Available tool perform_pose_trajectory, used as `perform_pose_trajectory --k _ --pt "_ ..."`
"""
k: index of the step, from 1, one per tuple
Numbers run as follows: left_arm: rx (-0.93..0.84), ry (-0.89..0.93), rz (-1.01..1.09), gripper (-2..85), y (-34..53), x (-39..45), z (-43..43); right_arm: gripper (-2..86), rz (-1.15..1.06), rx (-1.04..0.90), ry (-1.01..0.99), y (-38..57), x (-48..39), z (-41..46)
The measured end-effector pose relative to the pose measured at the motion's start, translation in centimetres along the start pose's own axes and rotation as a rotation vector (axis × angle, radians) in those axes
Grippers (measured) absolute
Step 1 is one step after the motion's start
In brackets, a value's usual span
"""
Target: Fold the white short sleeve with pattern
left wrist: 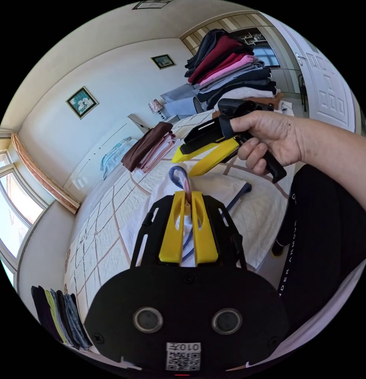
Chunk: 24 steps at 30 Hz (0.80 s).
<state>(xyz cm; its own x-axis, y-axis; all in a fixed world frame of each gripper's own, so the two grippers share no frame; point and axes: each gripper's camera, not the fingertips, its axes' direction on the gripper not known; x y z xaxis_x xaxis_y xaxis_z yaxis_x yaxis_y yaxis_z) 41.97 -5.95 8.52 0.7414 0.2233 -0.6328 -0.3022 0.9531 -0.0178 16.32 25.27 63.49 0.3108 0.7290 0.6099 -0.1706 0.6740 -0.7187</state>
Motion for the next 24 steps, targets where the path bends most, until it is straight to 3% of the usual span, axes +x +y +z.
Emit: perform_pose_trajectory --k 8,12,16,24 --pt "0.021 -0.044 0.033 1.1 0.4 0.7 -0.5 6.6 -0.001 -0.120 0.105 -4.5 -0.1 2.2" --pt "0.022 -0.032 0.063 1.5 0.2 1.1 -0.7 4.3 -0.181 -0.073 0.282 -4.2 -4.7 1.1" --pt "-0.051 -0.004 0.119 2.3 -0.5 3.0 2.0 4.1 -0.140 -0.174 0.450 -4.5 -2.4 2.3" --pt "-0.066 0.090 0.139 6.0 -0.1 2.4 2.6 4.1 -0.156 -0.129 0.441 -3.7 -1.7 3.7"
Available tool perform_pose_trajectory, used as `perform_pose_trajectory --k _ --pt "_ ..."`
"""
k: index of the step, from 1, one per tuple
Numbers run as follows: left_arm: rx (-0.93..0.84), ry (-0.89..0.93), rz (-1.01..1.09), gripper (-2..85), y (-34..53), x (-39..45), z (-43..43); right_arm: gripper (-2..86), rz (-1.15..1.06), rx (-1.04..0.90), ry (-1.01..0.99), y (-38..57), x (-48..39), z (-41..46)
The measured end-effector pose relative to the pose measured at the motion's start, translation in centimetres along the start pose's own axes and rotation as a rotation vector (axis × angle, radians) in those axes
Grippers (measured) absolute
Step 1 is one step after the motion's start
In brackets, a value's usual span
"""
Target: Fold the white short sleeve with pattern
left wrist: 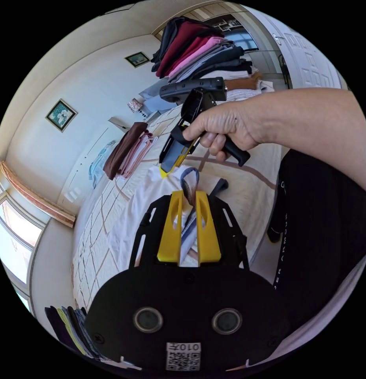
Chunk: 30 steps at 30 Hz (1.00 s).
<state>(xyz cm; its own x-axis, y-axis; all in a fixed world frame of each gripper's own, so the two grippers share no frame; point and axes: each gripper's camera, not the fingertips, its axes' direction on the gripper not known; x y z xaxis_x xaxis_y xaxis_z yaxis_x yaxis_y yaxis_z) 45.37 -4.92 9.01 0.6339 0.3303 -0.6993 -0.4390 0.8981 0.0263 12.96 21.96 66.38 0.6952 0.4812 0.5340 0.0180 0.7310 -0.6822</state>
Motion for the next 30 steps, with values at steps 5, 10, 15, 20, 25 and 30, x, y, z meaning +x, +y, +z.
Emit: perform_pose_trajectory --k 5,10,15,20,25,30 --pt "0.024 0.202 -0.072 7.3 3.8 -3.8 -3.7 4.1 -0.011 0.029 0.059 0.9 -1.3 -0.5" --pt "-0.070 -0.013 -0.211 7.4 11.7 -8.8 -7.1 5.8 -0.031 0.069 0.006 5.0 -4.4 -2.8" --pt "-0.122 -0.017 -0.291 6.6 15.8 -11.5 -5.3 7.3 0.043 0.116 -0.132 7.2 -6.2 -1.0" --pt "-0.132 -0.002 -0.302 5.1 15.4 -12.4 -3.3 7.7 0.072 0.063 -0.046 6.3 -9.5 1.9" --pt "-0.159 -0.038 -0.211 3.2 14.9 -12.6 -3.6 4.5 0.089 0.037 0.127 5.9 -12.6 2.4" --pt "-0.208 0.002 -0.160 3.1 15.9 -13.3 -3.0 4.2 0.072 -0.011 0.155 5.6 -14.0 4.0"
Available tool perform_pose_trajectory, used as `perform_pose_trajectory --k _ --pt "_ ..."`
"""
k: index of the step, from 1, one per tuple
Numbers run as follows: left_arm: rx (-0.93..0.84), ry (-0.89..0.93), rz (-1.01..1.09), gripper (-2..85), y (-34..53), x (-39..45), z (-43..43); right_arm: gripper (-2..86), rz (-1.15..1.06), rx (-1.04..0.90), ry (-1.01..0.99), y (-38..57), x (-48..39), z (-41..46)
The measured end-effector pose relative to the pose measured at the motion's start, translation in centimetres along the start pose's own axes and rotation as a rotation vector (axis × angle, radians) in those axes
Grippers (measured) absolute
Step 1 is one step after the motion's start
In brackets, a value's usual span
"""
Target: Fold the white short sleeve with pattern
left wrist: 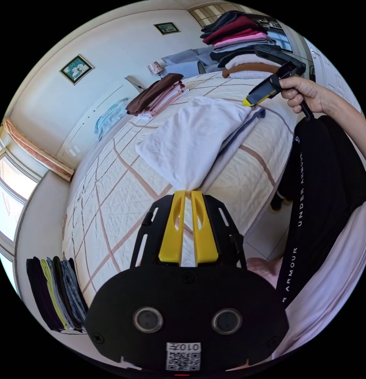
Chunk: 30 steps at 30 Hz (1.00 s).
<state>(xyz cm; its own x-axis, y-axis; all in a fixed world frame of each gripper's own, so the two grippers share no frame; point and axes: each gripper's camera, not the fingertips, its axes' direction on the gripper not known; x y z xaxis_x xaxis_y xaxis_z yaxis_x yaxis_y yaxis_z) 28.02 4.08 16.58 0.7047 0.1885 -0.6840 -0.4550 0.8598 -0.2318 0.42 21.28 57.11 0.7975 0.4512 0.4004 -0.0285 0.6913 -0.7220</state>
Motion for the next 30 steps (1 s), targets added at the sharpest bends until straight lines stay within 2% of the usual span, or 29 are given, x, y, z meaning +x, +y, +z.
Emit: perform_pose_trajectory --k 5,7,9,11,13,17,21,22,24,26,30 --pt "0.087 0.050 -0.041 5.7 0.7 -3.3 -3.9 5.2 -0.002 0.044 0.058 0.9 -2.4 -1.6" --pt "0.181 0.081 -0.113 6.3 1.2 -5.6 -6.2 5.4 -0.025 0.171 0.137 1.6 -5.4 -4.1" --pt "0.243 0.041 -0.137 6.9 0.0 -8.4 -6.9 5.6 -0.102 0.253 0.163 0.8 -8.4 -5.1" --pt "0.228 -0.020 -0.125 7.3 -2.0 -10.4 -5.4 5.9 -0.194 0.274 0.189 -1.3 -11.0 -4.7" --pt "0.211 0.002 -0.121 7.7 -4.3 -12.4 -2.9 6.0 -0.275 0.229 0.223 -5.0 -13.1 -2.8" --pt "0.129 0.249 -0.030 8.9 -8.6 -15.0 3.0 7.8 -0.326 0.141 0.272 -9.2 -15.0 0.0" --pt "0.051 0.306 0.002 9.9 -9.3 -15.6 6.7 10.2 -0.369 -0.099 0.391 -10.9 -14.8 4.8" --pt "0.046 0.336 -0.017 10.1 -9.2 -15.9 7.3 10.2 -0.332 -0.130 0.347 -10.8 -13.5 5.5" --pt "0.063 0.458 -0.137 10.6 -8.3 -17.7 8.7 9.7 -0.243 -0.073 0.210 -10.4 -11.4 5.1" --pt "0.079 0.489 -0.199 11.0 -7.7 -18.5 8.4 9.0 -0.196 -0.036 0.180 -9.7 -10.2 4.7" --pt "0.116 0.438 -0.180 12.1 -6.2 -17.2 2.9 9.3 -0.202 0.007 0.206 -7.7 -11.0 2.9"
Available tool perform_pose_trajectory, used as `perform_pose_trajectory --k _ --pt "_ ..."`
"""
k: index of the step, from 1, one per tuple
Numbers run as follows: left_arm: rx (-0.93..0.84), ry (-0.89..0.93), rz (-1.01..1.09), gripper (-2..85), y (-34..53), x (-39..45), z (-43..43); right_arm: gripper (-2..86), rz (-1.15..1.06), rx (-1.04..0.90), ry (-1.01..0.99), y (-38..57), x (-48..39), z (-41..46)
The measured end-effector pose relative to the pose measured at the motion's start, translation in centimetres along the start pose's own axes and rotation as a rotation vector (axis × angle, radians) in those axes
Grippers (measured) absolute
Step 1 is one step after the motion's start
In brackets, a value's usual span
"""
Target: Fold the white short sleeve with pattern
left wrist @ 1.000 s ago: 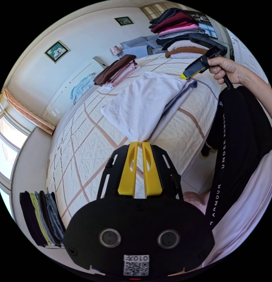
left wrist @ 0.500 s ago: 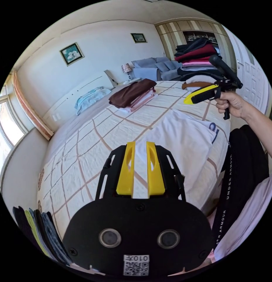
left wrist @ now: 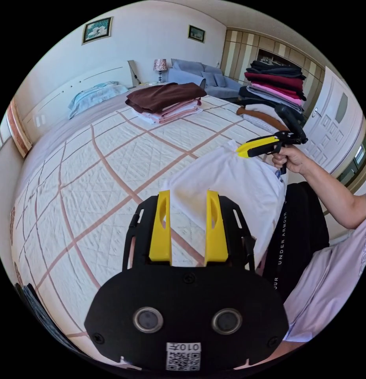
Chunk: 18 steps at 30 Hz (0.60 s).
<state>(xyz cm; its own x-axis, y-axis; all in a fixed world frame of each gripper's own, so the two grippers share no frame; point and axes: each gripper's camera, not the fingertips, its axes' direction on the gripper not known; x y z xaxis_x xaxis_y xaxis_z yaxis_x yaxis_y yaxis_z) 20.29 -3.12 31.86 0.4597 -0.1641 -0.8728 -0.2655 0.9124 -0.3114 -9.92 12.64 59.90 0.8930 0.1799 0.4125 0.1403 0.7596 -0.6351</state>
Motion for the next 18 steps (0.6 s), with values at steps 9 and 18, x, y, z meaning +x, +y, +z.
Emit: perform_pose_trajectory --k 9,18 --pt "-0.027 -0.079 0.376 12.5 0.8 13.3 -0.2 11.1 -0.171 0.115 0.044 7.4 -8.0 -4.2" --pt "-0.066 -0.135 0.483 13.1 -0.9 19.2 -0.1 11.9 -0.014 0.006 0.092 11.1 -2.0 -1.9"
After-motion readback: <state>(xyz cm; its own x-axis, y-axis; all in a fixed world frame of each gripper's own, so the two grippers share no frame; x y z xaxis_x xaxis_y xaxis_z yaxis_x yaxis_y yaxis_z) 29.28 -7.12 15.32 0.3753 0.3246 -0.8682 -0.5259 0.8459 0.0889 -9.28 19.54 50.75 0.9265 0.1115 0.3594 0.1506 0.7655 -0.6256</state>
